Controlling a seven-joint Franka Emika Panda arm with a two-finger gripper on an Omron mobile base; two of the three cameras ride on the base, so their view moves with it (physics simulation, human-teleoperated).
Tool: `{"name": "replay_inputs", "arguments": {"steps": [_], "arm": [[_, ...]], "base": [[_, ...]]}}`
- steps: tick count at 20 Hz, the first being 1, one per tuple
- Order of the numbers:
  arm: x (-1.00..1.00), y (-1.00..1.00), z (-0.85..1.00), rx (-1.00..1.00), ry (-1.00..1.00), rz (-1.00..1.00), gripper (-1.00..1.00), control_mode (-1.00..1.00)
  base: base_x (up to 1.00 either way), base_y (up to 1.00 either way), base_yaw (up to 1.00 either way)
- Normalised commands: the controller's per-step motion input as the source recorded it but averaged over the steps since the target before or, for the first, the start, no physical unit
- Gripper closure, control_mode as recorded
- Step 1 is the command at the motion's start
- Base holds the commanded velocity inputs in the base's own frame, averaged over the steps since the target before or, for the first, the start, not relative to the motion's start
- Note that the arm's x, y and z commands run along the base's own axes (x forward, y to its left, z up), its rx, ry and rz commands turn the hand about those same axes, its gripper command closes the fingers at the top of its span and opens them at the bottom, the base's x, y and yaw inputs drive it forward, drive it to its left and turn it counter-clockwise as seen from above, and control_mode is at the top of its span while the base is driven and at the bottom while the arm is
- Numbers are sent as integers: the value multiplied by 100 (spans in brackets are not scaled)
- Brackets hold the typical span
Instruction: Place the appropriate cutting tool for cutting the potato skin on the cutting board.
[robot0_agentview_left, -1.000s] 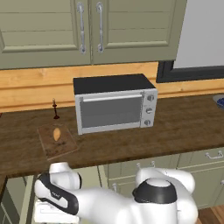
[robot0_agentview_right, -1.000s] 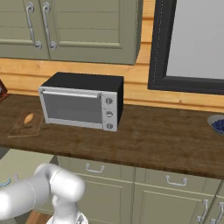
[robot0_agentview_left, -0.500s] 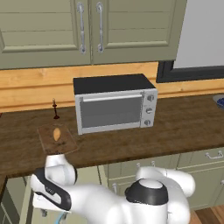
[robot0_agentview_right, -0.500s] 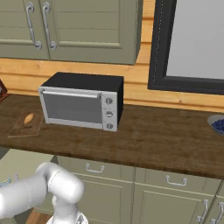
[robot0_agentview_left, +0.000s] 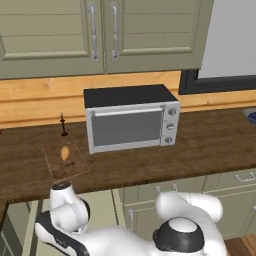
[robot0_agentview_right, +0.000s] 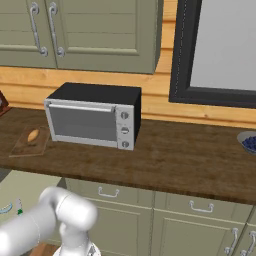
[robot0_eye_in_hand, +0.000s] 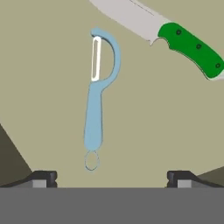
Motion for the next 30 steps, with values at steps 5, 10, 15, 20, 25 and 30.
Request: {"name": "replay_inputs", "arguments": {"steps": [5, 10, 15, 20, 25, 30], "arm": [[0, -2, -9, 0, -13, -7, -100, -100], [0, 20, -14, -1, -2, -8, -100, -100], [2, 35, -9, -4, 0, -7, -100, -100], [9, 14, 0, -2, 0, -1, -100, -100], [11, -6, 0, 0, -14, 2, -100, -100], [2, -18, 0, 0, -14, 5, -100, -100]], "base": [[0, 0, 0], [0, 0, 0], [0, 0, 0], [0, 0, 0], [0, 0, 0], [0, 0, 0]]}}
